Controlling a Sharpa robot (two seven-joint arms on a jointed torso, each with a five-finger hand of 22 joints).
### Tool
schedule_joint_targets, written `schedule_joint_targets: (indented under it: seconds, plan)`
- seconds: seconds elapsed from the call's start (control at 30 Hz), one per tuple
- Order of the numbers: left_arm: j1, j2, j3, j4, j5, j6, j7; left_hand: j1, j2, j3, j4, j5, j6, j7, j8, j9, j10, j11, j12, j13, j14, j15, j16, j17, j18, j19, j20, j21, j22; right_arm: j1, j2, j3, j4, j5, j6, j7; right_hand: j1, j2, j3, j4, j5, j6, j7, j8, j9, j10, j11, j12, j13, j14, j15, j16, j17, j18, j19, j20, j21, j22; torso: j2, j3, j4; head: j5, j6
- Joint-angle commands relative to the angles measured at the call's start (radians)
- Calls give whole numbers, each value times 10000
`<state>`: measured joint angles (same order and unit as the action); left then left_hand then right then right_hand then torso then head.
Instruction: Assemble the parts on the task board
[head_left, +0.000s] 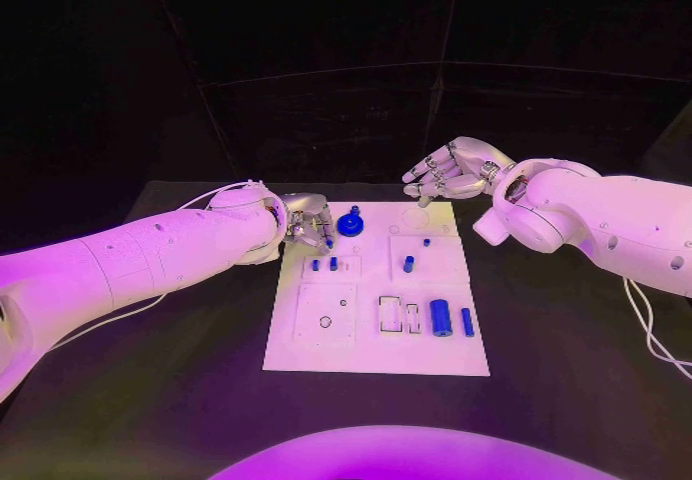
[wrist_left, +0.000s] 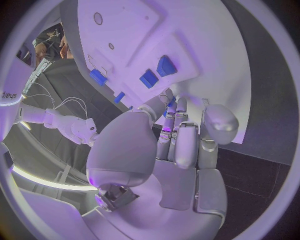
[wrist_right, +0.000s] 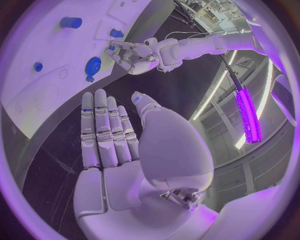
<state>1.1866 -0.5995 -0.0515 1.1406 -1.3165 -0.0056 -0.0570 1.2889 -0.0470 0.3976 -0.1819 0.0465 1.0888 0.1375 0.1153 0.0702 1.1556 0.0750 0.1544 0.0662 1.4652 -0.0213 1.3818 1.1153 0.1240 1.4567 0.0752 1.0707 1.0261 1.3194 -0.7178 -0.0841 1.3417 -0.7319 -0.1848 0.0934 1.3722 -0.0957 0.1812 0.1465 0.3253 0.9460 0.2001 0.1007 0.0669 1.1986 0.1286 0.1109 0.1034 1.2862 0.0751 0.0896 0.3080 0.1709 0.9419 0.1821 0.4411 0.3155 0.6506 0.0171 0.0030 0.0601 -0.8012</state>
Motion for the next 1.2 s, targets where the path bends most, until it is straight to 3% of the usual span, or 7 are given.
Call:
schedule_joint_targets:
  seconds: [0.03, 0.7, 0.83, 1.0, 1.03, 1.13, 1.2]
  plan:
    - [-1, 20, -3, -15, -29, 199, -93, -44, -96, -21, -13, 10, -215, 24, -130, -42, -116, 24, -73, -9, 214, 82, -58, -24, -141, -57, 22, -26, 7, 18, 1, 5, 18, -1, 30, 80, 25, 109, -29, -30, 67, -49, 32, -10, 10, -63, 4, 37, -10, -74, 1, -66, -5, 102, 42, 51, -53, -10, 0, 0, -2, -4, -11]
    - [-2, -144, -2, -13, 54, -198, -16, -81, -258, 9, -44, 11, -1164, 114, -544, -74, -344, 69, -246, 9, 190, 124, -81, -127, -119, -91, 81, -72, -7, 18, -42, 5, -34, -294, 74, -91, 139, 90, -5, -120, 46, -72, 48, -10, 8, -179, 26, 30, -68, -72, 5, -84, -2, 105, 77, 48, -91, -30, -5, -10, 3, -13, 3]
    - [1, -429, 18, 162, 474, -533, 186, -51, -224, 43, -49, 14, -1188, 133, -527, -65, -324, 72, -237, 17, 186, 126, -89, -146, -107, -104, 85, -119, -54, 18, -112, 5, -101, -1423, 172, -321, 523, 68, 111, -456, -141, 142, -34, 106, 33, -296, -73, 62, -149, 935, -265, 486, 266, 149, 791, -203, 372, 205, -12, -20, 14, -65, 15]
    - [61, -931, 108, 419, 2358, -1543, 831, 53, -2, 253, -33, 27, -712, 219, -242, 41, -148, 134, -139, 58, 192, 170, -52, -60, -72, -171, 122, -308, -234, 7, -204, 4, -77, -4056, 280, -834, 864, 95, 264, -824, -539, 519, -263, 231, 45, -22, -350, 277, -170, 2236, -681, 1530, 878, 153, 1791, -653, 1372, 778, -19, 6, -3, -139, 100]
    - [73, -1022, 116, 470, 2847, -1765, 952, 142, 97, 375, -58, 34, -583, 265, -165, 62, -96, 147, -104, 68, 184, 177, -51, -45, -51, -213, 129, -410, -331, -11, -216, 3, -55, -4550, 311, -945, 804, 263, 372, -798, -582, 653, -328, 233, 29, 75, -434, 345, -179, 2250, -755, 2468, 1375, 127, 2093, -817, 1850, 1081, -12, 7, -9, -161, 133]
    - [103, -1334, 132, 692, 4958, -2367, 1652, 189, 148, 706, -112, 36, -439, 336, -46, 55, -73, 215, -35, 71, -206, 225, -660, -1172, 164, -681, 191, -1552, -1431, -104, -257, 3, 43, -6243, 373, -1335, 802, 108, 577, -966, -641, 864, -383, 146, -7, 108, -555, 414, -235, 2268, -880, 4210, 2368, 11, 2047, -864, 2809, 1856, -6, -2, 8, -333, 221]
    - [113, -1535, 136, 885, 6706, -2224, 2487, 68, 92, 749, -62, 36, -438, 358, -20, 37, -99, 217, -7, 68, -378, 249, -950, -1685, 259, -874, 211, -2030, -1880, -205, -287, 3, 129, -7378, 361, -1604, 733, 20, 656, -994, -690, 933, -446, 102, -2, 10, -524, 387, -275, 2259, -846, 5139, 3094, -125, 2420, -915, 4065, 3289, 2, -17, 16, -441, 264]
